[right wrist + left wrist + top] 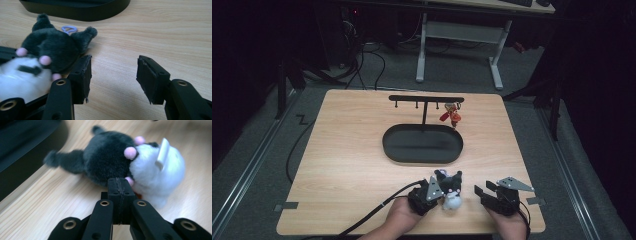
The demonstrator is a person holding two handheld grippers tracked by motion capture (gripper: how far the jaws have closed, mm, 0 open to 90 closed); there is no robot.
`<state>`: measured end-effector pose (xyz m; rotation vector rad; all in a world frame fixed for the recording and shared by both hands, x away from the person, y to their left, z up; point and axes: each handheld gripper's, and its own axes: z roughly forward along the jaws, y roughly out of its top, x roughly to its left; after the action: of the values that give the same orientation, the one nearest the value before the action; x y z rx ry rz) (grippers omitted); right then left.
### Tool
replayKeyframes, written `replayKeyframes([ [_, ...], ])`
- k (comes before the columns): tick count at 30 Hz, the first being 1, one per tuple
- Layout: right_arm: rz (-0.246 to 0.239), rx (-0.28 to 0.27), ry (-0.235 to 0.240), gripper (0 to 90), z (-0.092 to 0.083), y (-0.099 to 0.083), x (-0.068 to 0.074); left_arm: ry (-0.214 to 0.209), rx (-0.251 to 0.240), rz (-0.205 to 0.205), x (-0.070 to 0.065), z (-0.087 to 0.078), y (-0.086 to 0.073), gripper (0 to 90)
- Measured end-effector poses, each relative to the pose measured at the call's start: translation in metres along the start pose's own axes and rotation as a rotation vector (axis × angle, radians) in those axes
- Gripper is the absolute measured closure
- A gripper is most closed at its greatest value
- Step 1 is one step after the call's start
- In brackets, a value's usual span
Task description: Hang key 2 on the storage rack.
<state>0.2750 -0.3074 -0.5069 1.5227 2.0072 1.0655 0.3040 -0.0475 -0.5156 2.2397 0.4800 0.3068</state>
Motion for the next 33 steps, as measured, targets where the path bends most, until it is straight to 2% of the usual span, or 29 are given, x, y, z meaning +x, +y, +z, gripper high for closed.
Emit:
replayKeyframes([
  [3, 0.005, 0.001, 0.000, 46.1, -0.001, 0.000, 0.000, -0.003, 0.001, 0.009, -0.003, 0.004, 0.003, 89.9],
  [5, 0.010, 0.000, 0.001, 46.1, -0.001, 0.000, 0.000, -0.002, 0.001, 0.008, -0.001, 0.001, -0.001, 89.7],
  [11, 0.006, 0.001, 0.000, 46.1, -0.001, 0.000, 0.000, 0.020, -0.016, -0.035, 0.016, -0.023, -0.023, 85.3],
  [15, 0.002, 0.000, -0.003, 46.2, 0.000, 0.000, 0.000, 0.072, -0.026, -0.054, 0.034, -0.044, -0.039, 83.7],
  [20, -0.002, 0.010, -0.014, 46.2, 0.000, -0.001, 0.001, 0.137, -0.046, -0.109, 0.061, -0.069, -0.058, 82.3],
  [24, 0.004, 0.016, -0.020, 46.2, 0.001, -0.002, 0.001, 0.195, -0.052, -0.132, 0.079, -0.090, -0.073, 81.8],
  [27, 0.011, 0.019, -0.021, 46.2, 0.001, -0.002, 0.001, 0.239, -0.046, -0.143, 0.093, -0.105, -0.085, 80.7],
  [31, 0.005, 0.026, -0.023, 46.6, 0.003, -0.002, 0.001, 0.282, -0.034, -0.185, 0.112, -0.123, -0.098, 79.6],
  [33, 0.000, 0.030, -0.021, 46.6, 0.004, -0.002, 0.001, 0.304, -0.030, -0.189, 0.119, -0.130, -0.104, 79.0],
])
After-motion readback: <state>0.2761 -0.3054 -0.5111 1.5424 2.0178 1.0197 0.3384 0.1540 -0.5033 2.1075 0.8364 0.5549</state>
